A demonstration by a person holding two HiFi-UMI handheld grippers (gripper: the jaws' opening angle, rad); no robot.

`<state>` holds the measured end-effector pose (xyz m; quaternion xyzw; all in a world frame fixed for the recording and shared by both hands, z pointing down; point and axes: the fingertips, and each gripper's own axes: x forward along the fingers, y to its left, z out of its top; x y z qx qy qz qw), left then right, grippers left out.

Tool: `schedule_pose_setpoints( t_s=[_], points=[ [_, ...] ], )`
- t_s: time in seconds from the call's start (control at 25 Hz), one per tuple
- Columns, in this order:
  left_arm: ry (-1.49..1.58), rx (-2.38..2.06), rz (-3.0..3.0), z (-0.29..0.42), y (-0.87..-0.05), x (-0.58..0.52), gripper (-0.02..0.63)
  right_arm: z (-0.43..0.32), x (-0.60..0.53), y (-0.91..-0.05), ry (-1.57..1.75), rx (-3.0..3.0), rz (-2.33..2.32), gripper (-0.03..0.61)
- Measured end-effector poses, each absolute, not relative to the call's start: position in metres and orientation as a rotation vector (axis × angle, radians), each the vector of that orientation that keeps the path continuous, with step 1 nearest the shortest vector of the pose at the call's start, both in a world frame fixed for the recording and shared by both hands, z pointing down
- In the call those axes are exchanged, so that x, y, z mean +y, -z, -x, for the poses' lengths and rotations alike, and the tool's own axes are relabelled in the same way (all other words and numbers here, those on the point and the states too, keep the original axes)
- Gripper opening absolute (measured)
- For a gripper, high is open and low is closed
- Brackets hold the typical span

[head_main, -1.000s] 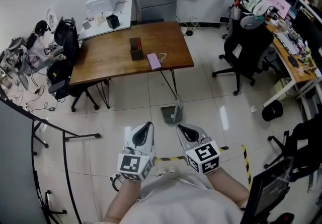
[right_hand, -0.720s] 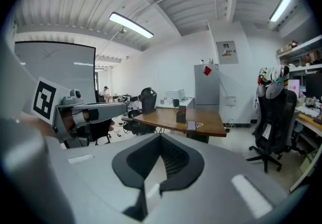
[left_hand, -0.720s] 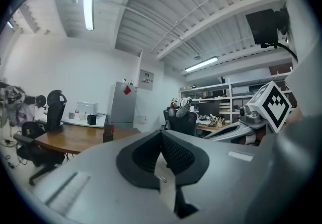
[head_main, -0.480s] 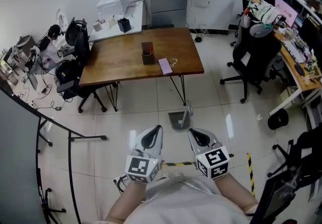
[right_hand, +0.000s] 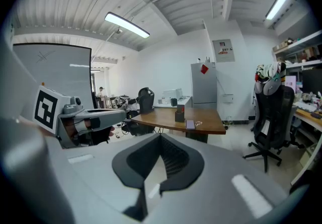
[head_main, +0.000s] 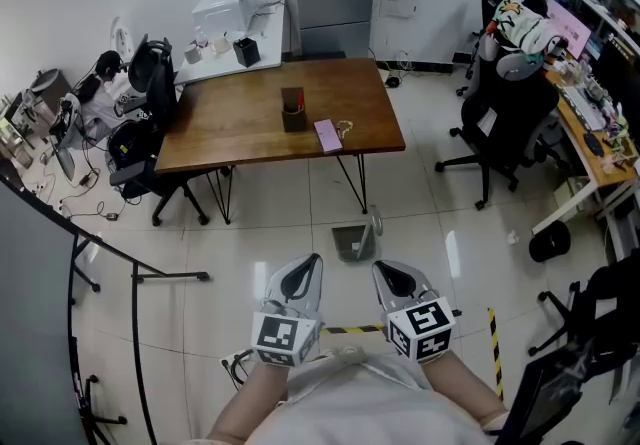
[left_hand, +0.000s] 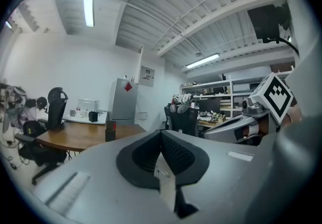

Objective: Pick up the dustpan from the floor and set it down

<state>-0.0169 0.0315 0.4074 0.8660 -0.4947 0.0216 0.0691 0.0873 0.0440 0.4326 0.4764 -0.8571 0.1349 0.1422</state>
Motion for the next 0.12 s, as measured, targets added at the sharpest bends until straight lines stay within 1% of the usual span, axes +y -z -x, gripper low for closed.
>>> schedule_pose_setpoints(
  t_s=[0.12],
  points=[
    [-0.099, -1.506, -2.643, 0.0189, -0.4041, 0.0291, 0.015, -0.0826, 0.0440, -0.4337, -0.407, -2.478, -1.379, 0.002]
  ],
)
